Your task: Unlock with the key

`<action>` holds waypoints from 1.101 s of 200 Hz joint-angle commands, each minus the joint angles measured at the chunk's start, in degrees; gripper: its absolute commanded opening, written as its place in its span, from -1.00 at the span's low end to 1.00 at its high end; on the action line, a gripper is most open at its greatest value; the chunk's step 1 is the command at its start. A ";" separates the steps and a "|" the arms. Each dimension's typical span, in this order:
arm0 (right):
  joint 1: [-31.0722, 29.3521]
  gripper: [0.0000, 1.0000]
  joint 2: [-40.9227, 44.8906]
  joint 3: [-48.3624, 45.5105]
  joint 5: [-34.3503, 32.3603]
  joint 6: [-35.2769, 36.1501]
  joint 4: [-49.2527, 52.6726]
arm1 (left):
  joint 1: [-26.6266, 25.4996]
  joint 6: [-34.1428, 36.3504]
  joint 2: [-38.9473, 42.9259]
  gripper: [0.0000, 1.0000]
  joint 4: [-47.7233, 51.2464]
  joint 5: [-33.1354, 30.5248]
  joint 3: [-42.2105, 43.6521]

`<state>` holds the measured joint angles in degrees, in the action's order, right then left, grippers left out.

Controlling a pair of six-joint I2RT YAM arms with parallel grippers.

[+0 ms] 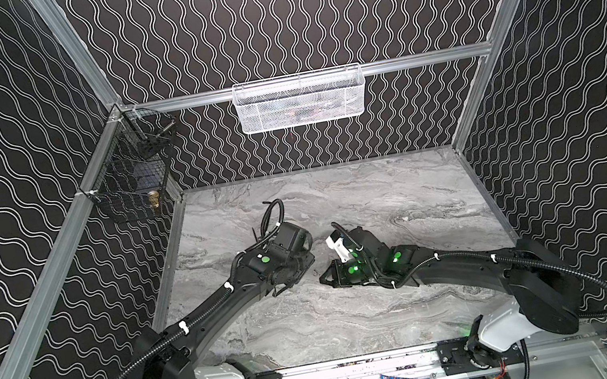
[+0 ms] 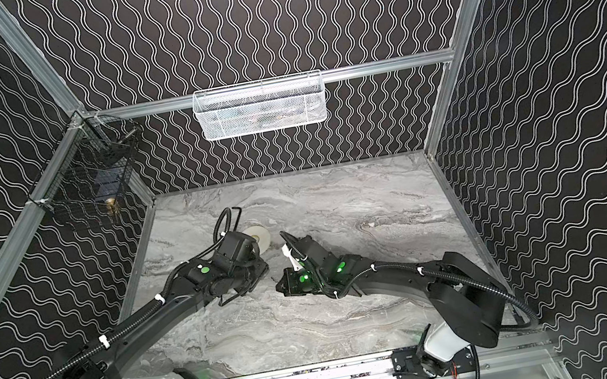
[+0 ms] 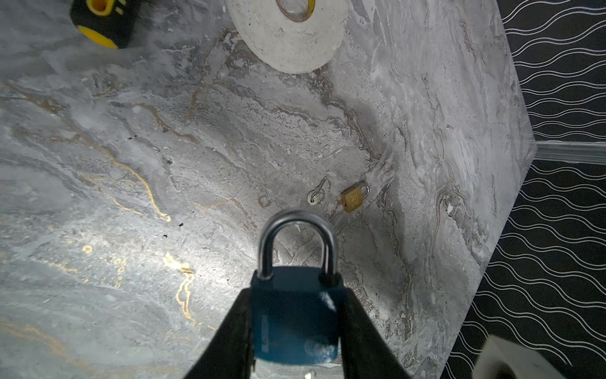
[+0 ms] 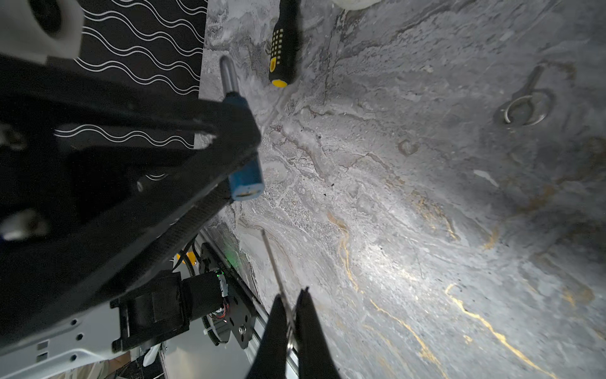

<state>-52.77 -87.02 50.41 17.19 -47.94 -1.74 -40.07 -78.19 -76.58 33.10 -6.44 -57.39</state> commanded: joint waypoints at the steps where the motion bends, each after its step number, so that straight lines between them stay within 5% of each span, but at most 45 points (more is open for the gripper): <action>1: -0.53 -1.00 -0.55 0.95 -1.14 0.29 -2.31 | 0.16 -1.27 0.05 -0.68 -0.41 -0.86 -0.40; 220: -0.64 -1.00 -3.55 3.95 -4.09 0.64 -3.29 | 0.10 0.02 -0.04 -0.68 0.97 -0.33 -0.42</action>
<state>-53.45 -90.48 53.56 14.44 -47.51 -2.87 -40.05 -78.19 -76.49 33.10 -6.13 -57.36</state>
